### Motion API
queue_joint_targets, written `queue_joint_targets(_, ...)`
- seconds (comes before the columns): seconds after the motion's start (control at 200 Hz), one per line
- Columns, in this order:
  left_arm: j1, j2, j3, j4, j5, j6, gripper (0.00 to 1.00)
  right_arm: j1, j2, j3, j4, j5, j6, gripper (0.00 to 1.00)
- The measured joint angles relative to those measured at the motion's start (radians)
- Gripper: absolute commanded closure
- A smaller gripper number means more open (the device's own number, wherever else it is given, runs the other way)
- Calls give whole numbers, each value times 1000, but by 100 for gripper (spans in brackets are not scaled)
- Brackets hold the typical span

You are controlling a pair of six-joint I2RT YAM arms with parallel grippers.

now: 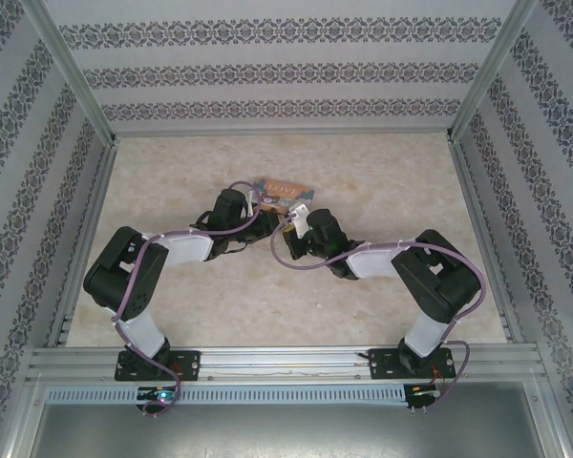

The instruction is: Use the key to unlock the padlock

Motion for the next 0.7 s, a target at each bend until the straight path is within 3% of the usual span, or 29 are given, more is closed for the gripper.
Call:
queue_joint_targets(0.275, 3, 0, 3, 2, -14, -14, 77, 0, 16, 8, 21, -8, 21, 100)
queue_joint_targets(0.445, 8, 0, 3, 1, -19, -18, 69, 0, 31, 8, 45, -13, 46, 100)
queue_joint_targets(0.699, 13, 5, -5, -3, -22, -13, 66, 0, 88, -6, 140, -32, 106, 100)
